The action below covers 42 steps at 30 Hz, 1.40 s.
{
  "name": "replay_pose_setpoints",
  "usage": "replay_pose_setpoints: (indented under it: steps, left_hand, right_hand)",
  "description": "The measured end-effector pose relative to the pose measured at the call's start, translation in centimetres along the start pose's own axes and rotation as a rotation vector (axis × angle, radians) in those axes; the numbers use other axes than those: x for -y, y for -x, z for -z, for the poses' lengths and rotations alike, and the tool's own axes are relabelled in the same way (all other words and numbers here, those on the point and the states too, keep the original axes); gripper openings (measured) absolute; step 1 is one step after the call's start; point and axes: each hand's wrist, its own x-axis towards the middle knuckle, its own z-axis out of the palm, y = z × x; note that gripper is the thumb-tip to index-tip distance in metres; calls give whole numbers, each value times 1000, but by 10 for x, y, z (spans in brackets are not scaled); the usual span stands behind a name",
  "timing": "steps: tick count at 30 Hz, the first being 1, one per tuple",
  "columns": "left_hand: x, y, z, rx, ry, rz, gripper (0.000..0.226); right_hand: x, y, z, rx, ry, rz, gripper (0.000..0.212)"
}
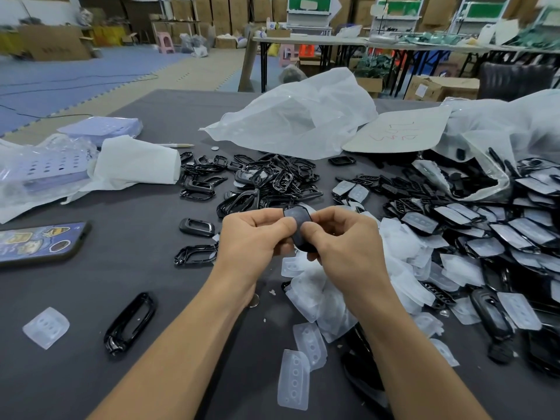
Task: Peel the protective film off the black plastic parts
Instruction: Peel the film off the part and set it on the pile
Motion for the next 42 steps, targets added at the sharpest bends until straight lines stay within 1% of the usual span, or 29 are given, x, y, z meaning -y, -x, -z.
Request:
replay_pose_setpoints:
  steps: [3, 7, 9, 11, 14, 16, 18, 19, 21, 22, 24, 26, 29, 31, 34, 38, 41, 42]
  left_hand:
    - [-2, -2, 3, 0, 0, -2, 11]
    - [-4, -4, 7, -14, -27, 3, 12]
    - [-4, -4, 6, -37, -29, 5, 12]
    - [-3, -5, 5, -77, -13, -1, 18]
    - [-1, -5, 4, -110, 9, -20, 18]
    - [0, -5, 4, -78, 8, -20, 13]
    - [-1, -5, 7, -17, -49, -33, 13]
    - [-1, -6, 10, 15, -116, -52, 16]
    - [-3, -6, 15, 83, -271, -92, 18]
    - [-4, -6, 16, 99, -306, -101, 16]
    - [-2, -7, 16, 74, -283, -100, 13]
    - [0, -7, 12, 38, -224, -83, 16]
    - [2, -7, 10, 48, -155, -36, 15]
    - [2, -7, 11, 56, -171, -47, 13]
    - [0, -7, 12, 62, -187, -73, 10]
    - [-3, -9, 13, 44, -102, -15, 6]
    - [-1, -8, 11, 22, -113, -8, 7]
    - [-1, -8, 10, 27, -131, -22, 9]
  right_hand:
    - [1, 0, 0, -2, -26, 11, 14]
    - [5, 3, -1, 43, -46, 26, 24]
    - [6, 3, -1, 55, -84, 10, 30]
    - [7, 4, -1, 83, -129, -14, 36]
    - [7, 3, -2, 109, -145, -21, 37]
    - [7, 3, -2, 85, -151, -16, 40]
    - [6, 2, -1, 67, -143, -17, 44]
    - [5, 2, -1, 58, -136, -21, 43]
    - [4, 1, -1, 24, -141, -21, 34]
    - [3, 1, -1, 2, -152, -17, 31]
    - [3, 1, -1, -27, -183, -10, 27]
    - [2, 2, -2, -37, -172, 9, 24]
    - [-1, 3, -6, -93, -67, 53, 24]
    - [-2, 4, -6, -124, -76, 48, 26]
    - [-1, 3, -4, -101, -134, 37, 29]
    - [1, 1, -3, -72, -263, -1, 31]
    - [2, 1, -3, -82, -241, -6, 33]
    - [1, 1, -2, -94, -216, 9, 31]
